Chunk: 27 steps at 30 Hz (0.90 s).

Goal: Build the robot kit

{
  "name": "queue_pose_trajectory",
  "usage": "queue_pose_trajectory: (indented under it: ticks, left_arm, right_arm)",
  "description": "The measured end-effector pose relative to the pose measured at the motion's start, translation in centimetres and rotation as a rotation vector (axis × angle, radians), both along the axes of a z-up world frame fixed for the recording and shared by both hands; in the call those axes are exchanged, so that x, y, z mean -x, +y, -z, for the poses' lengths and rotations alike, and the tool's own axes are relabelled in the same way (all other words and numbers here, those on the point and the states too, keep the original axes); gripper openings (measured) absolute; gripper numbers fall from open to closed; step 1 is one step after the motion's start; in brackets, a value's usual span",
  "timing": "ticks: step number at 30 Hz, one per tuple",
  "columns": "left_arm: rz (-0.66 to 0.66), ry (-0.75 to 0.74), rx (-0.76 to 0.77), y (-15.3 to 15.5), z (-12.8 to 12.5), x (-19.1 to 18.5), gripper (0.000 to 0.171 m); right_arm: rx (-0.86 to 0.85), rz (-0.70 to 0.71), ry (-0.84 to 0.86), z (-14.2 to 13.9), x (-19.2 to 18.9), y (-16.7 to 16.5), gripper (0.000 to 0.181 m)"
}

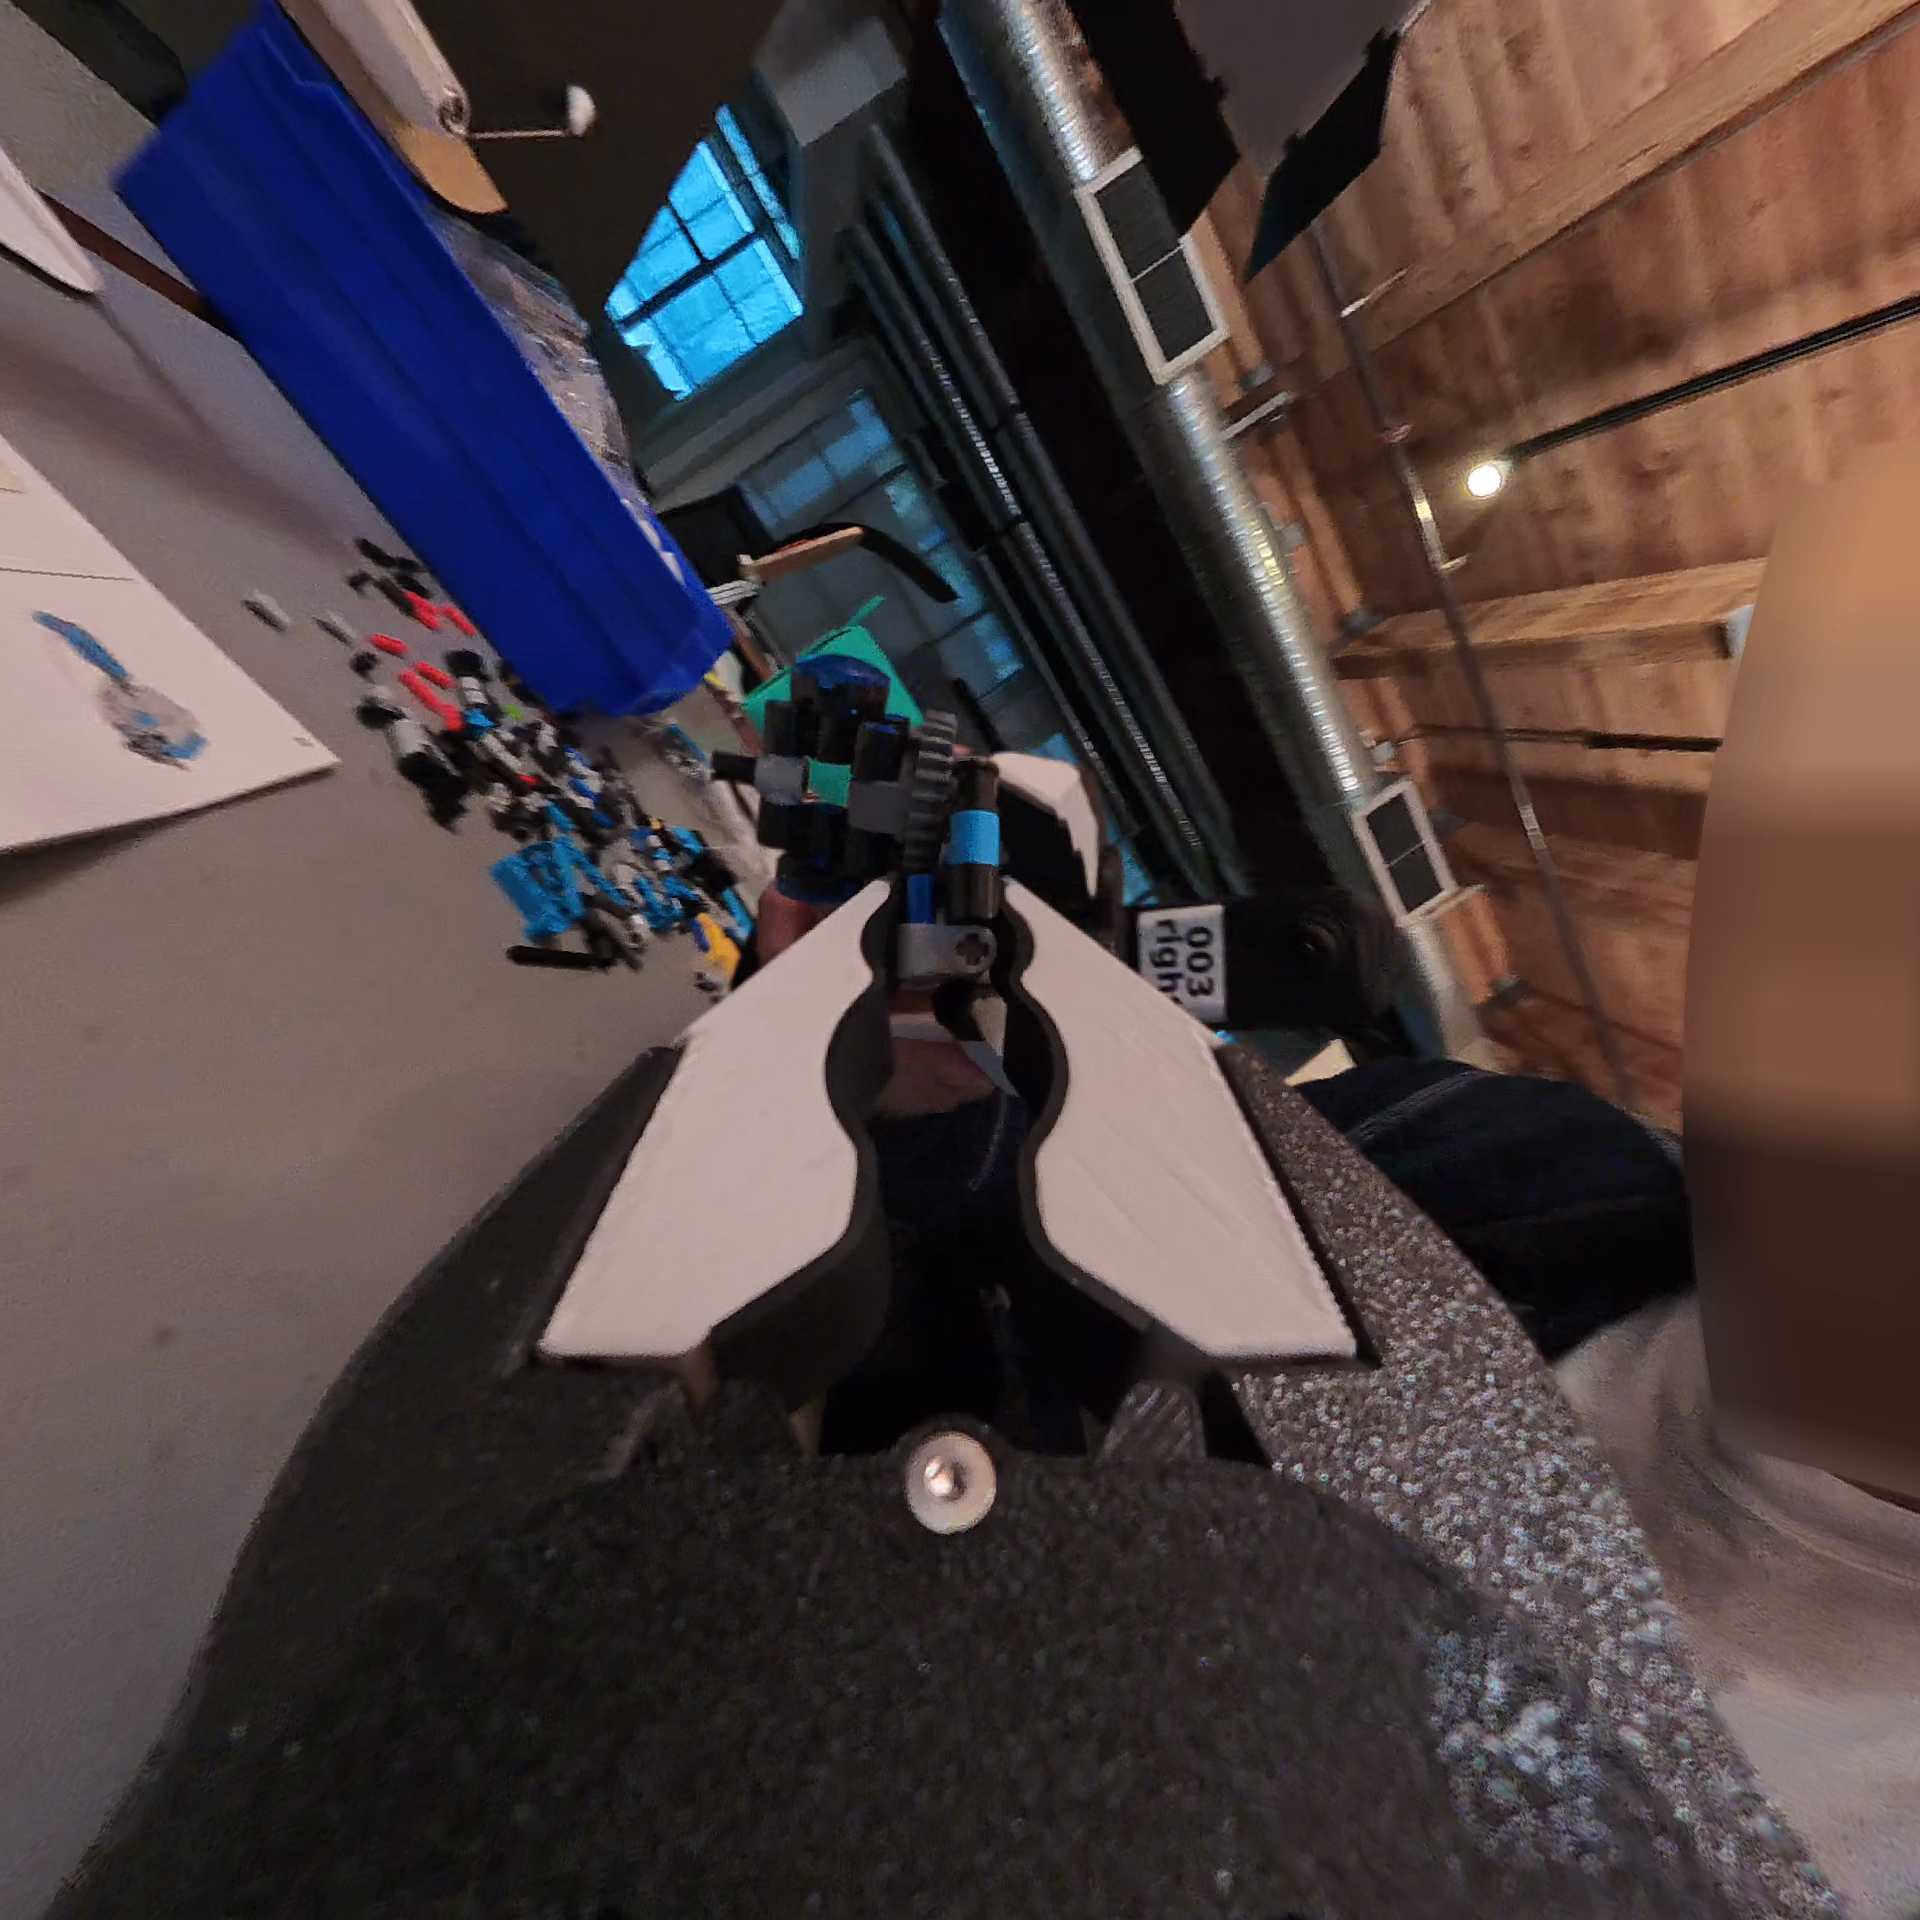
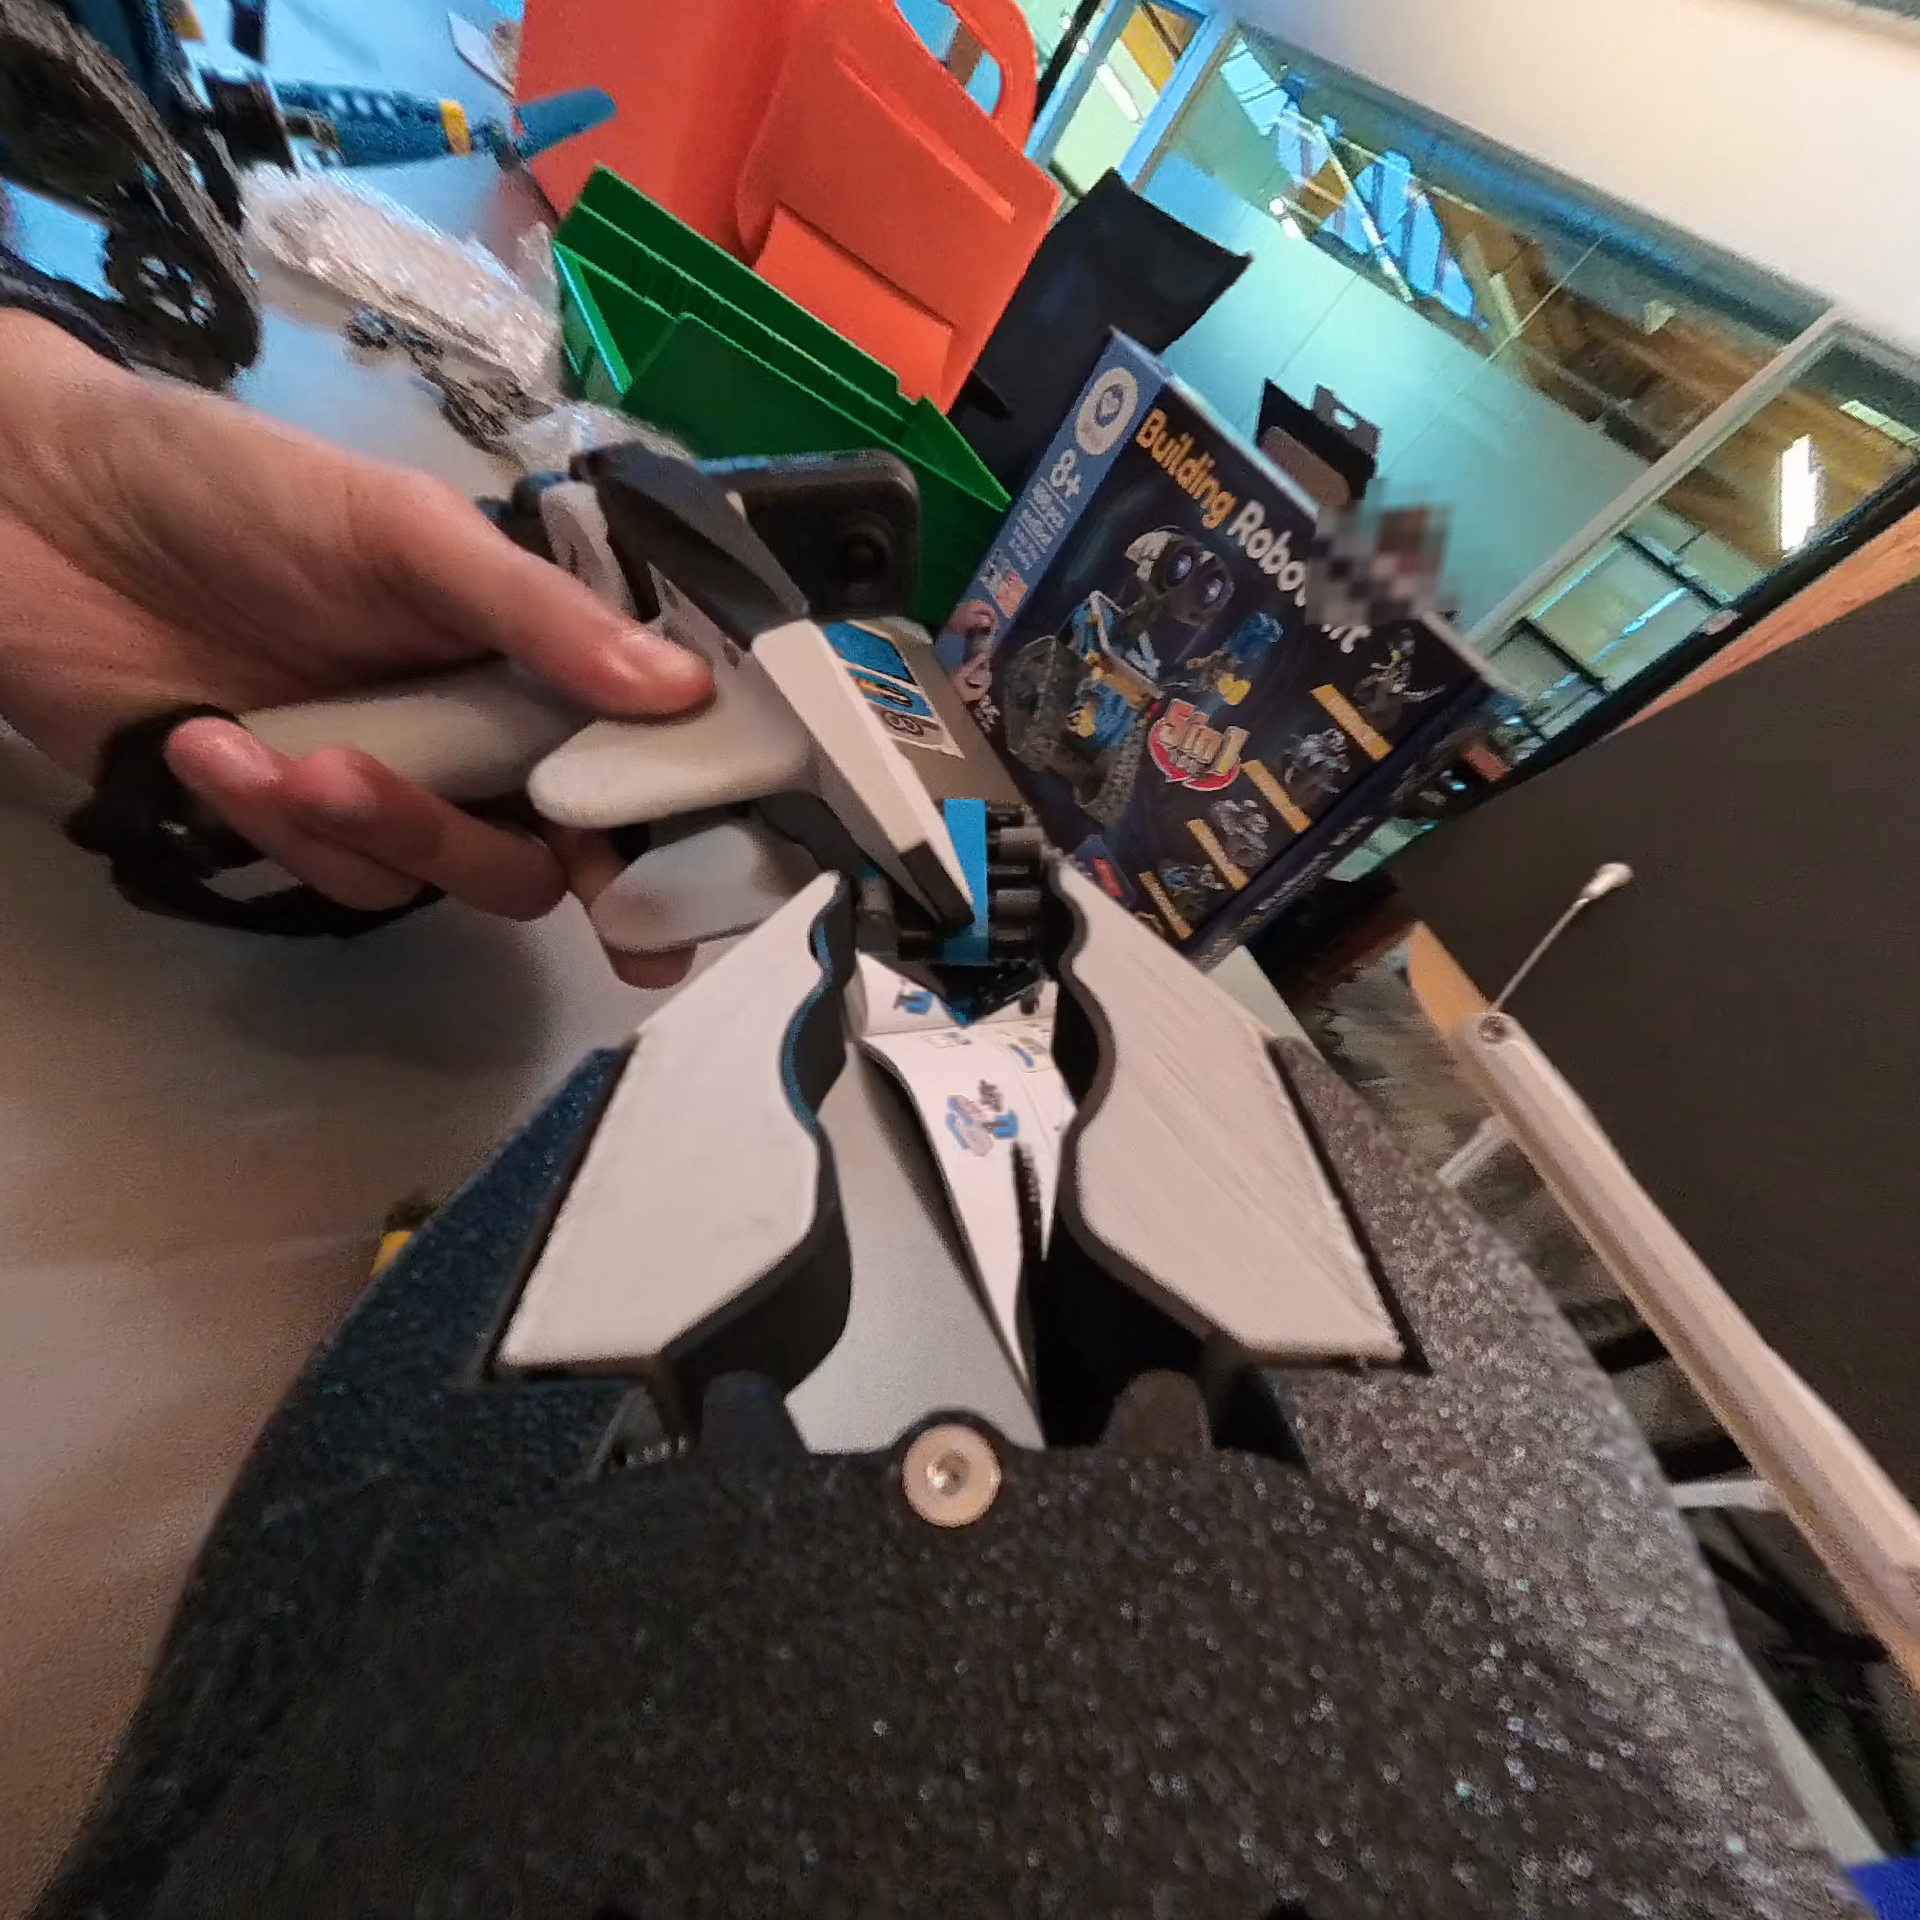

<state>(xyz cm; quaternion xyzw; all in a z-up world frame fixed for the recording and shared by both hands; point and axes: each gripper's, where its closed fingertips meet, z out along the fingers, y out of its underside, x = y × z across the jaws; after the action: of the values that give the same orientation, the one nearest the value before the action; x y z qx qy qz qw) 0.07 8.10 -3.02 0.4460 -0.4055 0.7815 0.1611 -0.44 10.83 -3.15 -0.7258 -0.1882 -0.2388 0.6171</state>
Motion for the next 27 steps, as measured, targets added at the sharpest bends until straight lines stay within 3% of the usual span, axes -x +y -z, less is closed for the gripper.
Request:
queue_pose_trajectory:
  ticks: [4, 7, 12, 13, 15, 19, 22, 27]
  left_arm:
    - [-0.009, 0.01, -0.002, 0.0, 0.2, 0.0, 0.013]
    - [0.004, 0.027, -0.044, -0.5, 0.9, 0.0, 0.013]
    - [0.025, 0.045, -0.063, -1.2, 1.1, 0.2, 0.013]
    - [0.017, 0.053, -0.091, -1.2, 1.3, 0.1, 0.014]
    - [-0.002, 0.058, -0.145, -1.0, 1.7, 0.1, 0.013]
    - [0.019, 0.045, -0.189, -1.2, 1.9, 0.3, 0.016]
    - [0.022, 0.012, -0.26, -1.4, 2.1, 0.6, 0.021]
    - [0.099, 0.084, -0.225, -1.3, 2.7, 1.4, 0.022]
  right_arm:
    - [0.0, 0.028, -0.08, 0.4, 0.1, 0.3, 0.045]
    - [0.014, 0.031, -0.036, 0.8, -0.2, 0.4, 0.058]
    - [0.008, 0.007, -0.041, 0.8, -0.3, 0.0, 0.048]
    - [0.017, -0.007, -0.079, 1.1, 0.1, 0.1, 0.039]
    - [0.008, 0.021, -0.156, 1.3, 0.1, 0.2, 0.039]
    - [0.055, -0.03, -0.059, 1.7, 0.0, 0.1, 0.039]
    - [0.052, -0.038, -0.154, 1.8, 0.3, 0.0, 0.039]
    - [0.078, -0.044, -0.191, 2.6, 0.9, 0.1, 0.039]
